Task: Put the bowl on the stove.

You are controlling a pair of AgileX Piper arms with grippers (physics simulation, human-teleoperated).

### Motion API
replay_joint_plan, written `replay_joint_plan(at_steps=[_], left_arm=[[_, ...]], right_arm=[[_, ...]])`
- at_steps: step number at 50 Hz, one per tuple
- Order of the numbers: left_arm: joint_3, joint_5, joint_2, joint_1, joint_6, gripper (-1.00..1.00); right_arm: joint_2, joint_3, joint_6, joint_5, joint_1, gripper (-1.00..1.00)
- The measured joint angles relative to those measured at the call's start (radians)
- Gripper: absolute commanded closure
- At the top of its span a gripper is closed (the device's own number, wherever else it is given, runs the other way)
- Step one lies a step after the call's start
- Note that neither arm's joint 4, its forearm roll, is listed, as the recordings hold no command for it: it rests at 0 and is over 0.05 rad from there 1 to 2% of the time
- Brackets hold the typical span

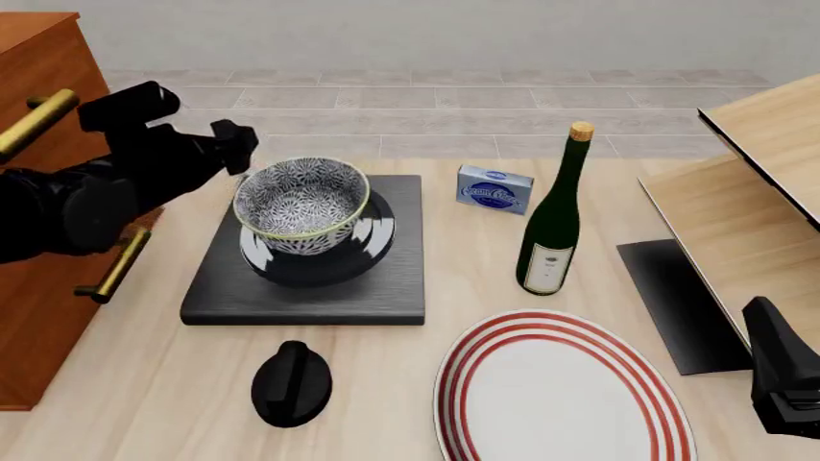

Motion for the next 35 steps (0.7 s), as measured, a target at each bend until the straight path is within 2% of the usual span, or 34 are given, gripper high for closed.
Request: replay_joint_plan(at_steps=[35], left_arm=[[0.027, 0.052, -0.139, -0.009, -0.016, -1.0]], right_arm=[[0.0, 0.0, 0.0, 0.0, 0.0, -1.0]])
